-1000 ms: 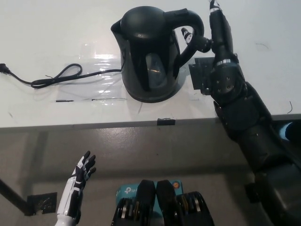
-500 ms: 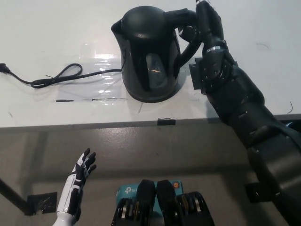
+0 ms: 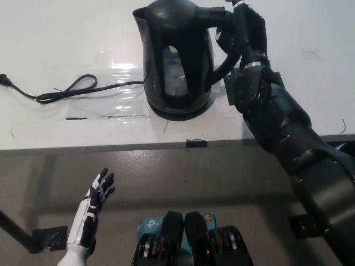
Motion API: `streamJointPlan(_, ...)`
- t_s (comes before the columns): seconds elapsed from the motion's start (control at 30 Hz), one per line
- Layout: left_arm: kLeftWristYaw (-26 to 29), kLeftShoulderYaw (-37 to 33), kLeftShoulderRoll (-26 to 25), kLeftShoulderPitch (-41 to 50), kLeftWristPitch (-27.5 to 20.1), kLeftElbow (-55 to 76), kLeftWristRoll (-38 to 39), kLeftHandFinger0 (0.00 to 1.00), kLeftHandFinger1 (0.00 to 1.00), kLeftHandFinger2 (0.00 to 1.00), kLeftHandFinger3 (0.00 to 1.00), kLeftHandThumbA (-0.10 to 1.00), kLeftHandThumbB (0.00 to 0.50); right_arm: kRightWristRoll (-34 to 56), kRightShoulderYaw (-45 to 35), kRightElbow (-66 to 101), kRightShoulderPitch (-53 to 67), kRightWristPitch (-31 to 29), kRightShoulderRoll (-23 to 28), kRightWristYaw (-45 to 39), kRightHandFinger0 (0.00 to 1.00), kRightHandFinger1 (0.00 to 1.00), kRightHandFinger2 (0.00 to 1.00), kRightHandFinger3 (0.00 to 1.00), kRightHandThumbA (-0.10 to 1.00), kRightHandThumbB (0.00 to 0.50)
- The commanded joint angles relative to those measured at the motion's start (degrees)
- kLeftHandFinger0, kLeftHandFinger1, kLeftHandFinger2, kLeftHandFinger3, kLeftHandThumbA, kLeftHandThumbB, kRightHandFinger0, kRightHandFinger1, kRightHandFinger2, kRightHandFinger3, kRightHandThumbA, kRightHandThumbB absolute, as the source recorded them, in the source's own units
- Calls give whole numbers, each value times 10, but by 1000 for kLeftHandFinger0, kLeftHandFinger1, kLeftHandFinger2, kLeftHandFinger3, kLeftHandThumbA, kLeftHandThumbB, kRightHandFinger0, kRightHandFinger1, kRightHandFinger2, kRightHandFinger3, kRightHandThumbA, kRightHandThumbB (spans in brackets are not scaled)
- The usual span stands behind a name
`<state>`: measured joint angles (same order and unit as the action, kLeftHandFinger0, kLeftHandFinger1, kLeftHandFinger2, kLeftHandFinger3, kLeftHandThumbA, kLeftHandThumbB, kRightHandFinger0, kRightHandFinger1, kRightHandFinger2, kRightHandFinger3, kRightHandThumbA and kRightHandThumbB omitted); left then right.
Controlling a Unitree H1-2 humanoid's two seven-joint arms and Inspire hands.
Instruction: Use the right hand to grab the handle of the kettle from the base and place it on the right side
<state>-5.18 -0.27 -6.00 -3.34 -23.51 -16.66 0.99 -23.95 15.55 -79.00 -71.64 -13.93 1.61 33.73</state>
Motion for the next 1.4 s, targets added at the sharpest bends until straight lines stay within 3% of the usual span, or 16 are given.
streamJointPlan(0.0, -8, -1, -7, -4, -6, 14, 5, 1000, 1000, 1000, 1000, 1000, 500, 31, -27, 9, -51, -34, 6, 28, 0, 353, 746, 733, -100, 133)
streamJointPlan(0.13, -9, 0, -6, -6, -4, 13, 8, 1000, 1000, 1000, 1000, 1000, 499, 45, -55, 14, -63, -44, 3, 39, 0, 266, 644, 645, -100, 140)
streamJointPlan(0.3, -10, 0, -5, -10, -8, 9, 12, 1000, 1000, 1000, 1000, 1000, 495, 72, -103, 27, -87, -56, -2, 56, 0, 182, 629, 698, -100, 210)
streamJointPlan(0.37, -10, 0, -6, -11, -8, 9, 12, 1000, 1000, 1000, 1000, 1000, 494, 84, -121, 35, -100, -66, 0, 53, 0, 8, 479, 658, -100, 107)
streamJointPlan(0.4, -10, 0, -7, -11, -8, 9, 12, 1000, 1000, 1000, 1000, 1000, 491, 87, -128, 41, -107, -64, 3, 56, 0, 0, 453, 634, -100, 78)
streamJointPlan(0.47, -11, 0, -9, -11, -9, 8, 12, 1000, 1000, 1000, 1000, 1000, 485, 85, -137, 48, -116, -69, 7, 71, 0, 0, 436, 603, -100, 83)
streamJointPlan(0.57, -11, 0, -10, -11, -10, 6, 11, 1000, 1000, 1000, 1000, 1000, 488, 83, -145, 60, -121, -79, 19, 81, 0, 0, 408, 466, -100, 80)
streamJointPlan(0.63, -9, 0, -9, -11, -9, 5, 9, 1000, 1000, 1000, 1000, 1000, 500, 84, -150, 64, -123, -83, 26, 85, 0, 7, 439, 490, -100, 67)
streamJointPlan(0.67, -8, 1, -9, -10, -8, 6, 8, 1000, 1000, 1000, 1000, 1000, 500, 84, -153, 64, -125, -85, 31, 90, 0, 25, 480, 583, -100, 72)
streamJointPlan(0.7, -7, 1, -9, -9, -8, 7, 9, 1000, 1000, 1000, 1000, 1000, 500, 84, -156, 65, -127, -85, 36, 92, 0, 27, 490, 605, -100, 69)
streamJointPlan(0.87, -7, 2, -9, -6, -2, 11, 10, 996, 1000, 1000, 1000, 1000, 500, 78, -154, 65, -122, -97, 70, 94, 0, 16, 465, 576, -100, 76)
streamJointPlan(0.97, -5, 4, -9, -5, -5, 10, 10, 990, 1000, 1000, 1000, 1000, 499, 83, -154, 60, -117, -93, 84, 86, 0, 42, 502, 581, -100, 91)
streamJointPlan(1.03, -4, 4, -7, -3, -8, 9, 10, 990, 1000, 1000, 1000, 1000, 498, 79, -150, 54, -113, -89, 91, 87, 0, 40, 509, 527, -100, 105)
streamJointPlan(1.13, -4, 5, -7, -1, -12, 8, 11, 989, 1000, 1000, 1000, 1000, 495, 78, -146, 54, -98, -102, 101, 77, 0, 0, 430, 444, -100, 131)
streamJointPlan(1.27, -7, 7, -8, -2, -13, 6, 19, 994, 1000, 1000, 1000, 1000, 495, 80, -146, 43, -85, -101, 111, 76, 0, 0, 405, 378, -100, 135)
streamJointPlan(1.37, -7, 8, -8, -1, -15, 4, 19, 996, 1000, 1000, 1000, 1000, 496, 90, -153, 43, -68, -95, 117, 65, 0, 0, 270, 345, -100, 131)
